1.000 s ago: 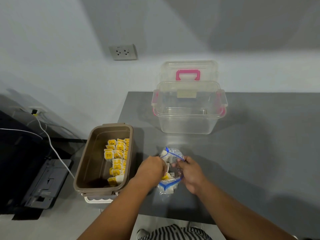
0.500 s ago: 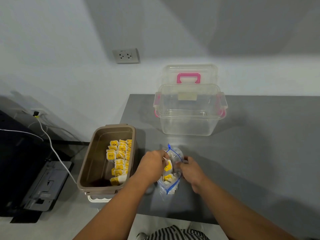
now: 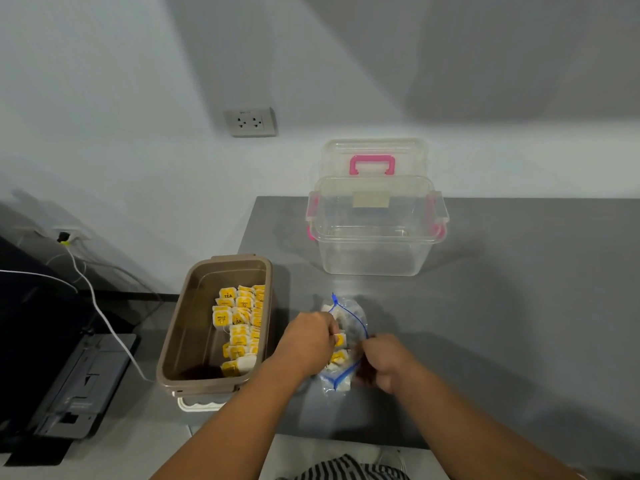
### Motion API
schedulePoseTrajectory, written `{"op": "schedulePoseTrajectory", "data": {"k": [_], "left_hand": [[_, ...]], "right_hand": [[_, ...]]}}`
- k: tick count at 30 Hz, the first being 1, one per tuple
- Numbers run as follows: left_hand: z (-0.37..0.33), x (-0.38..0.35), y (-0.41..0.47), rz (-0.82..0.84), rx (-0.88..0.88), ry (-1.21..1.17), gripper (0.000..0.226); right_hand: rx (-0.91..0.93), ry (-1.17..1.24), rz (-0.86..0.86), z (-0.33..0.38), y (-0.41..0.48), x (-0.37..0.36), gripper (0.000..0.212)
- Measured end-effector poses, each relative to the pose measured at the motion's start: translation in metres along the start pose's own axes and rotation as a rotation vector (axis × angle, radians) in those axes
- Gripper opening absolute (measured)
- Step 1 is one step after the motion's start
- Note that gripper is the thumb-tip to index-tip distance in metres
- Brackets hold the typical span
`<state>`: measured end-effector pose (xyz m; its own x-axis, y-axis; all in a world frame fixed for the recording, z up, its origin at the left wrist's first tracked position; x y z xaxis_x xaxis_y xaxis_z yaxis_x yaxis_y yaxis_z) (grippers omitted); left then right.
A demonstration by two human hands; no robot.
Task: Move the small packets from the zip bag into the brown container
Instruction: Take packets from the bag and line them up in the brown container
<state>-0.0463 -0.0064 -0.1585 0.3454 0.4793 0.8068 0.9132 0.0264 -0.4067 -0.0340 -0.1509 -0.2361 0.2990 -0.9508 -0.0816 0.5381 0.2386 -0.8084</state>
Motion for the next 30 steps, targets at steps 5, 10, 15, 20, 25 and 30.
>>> {"op": "schedulePoseTrajectory", "data": {"k": [5,10,15,20,25,30], "left_hand": [[0.005,-0.003,-0.001,-0.007,0.024,-0.007,0.008],[0.008,-0.003,0.001,-0.034,0.046,-0.138,0.007],[0.006,0.000,0.000,-0.073,0.026,-0.261,0.010],[0.000,0.018,-0.004,-0.165,-0.054,-0.205,0.005],[-0.003,0.060,-0.018,-0.219,-0.104,-0.207,0.005],[0.011,0.121,-0.042,-0.285,-0.136,-0.231,0.007]], "right_hand": [[0.055,0.203,-0.043,0.005,0.001,0.002,0.025],[0.092,0.375,-0.020,0.009,0.001,0.002,0.023],[0.119,0.316,-0.016,0.010,-0.001,-0.003,0.022],[0.192,0.249,-0.011,0.018,-0.004,-0.005,0.019],[0.185,0.207,0.036,0.024,-0.001,-0.016,0.020],[0.185,0.173,0.031,0.027,0.003,-0.023,0.020]]}}
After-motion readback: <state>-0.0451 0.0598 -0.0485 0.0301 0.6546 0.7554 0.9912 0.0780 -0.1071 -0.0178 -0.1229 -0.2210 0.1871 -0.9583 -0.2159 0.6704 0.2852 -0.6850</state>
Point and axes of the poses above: each hand's wrist, its own y-axis towards the middle knuckle, its own x-axis out of the back of the hand, z = x × y, the point moved 5 cm from there along y, towards the middle knuckle, and after that the axes turned 8 degrees about z, right-handed, at the moved point
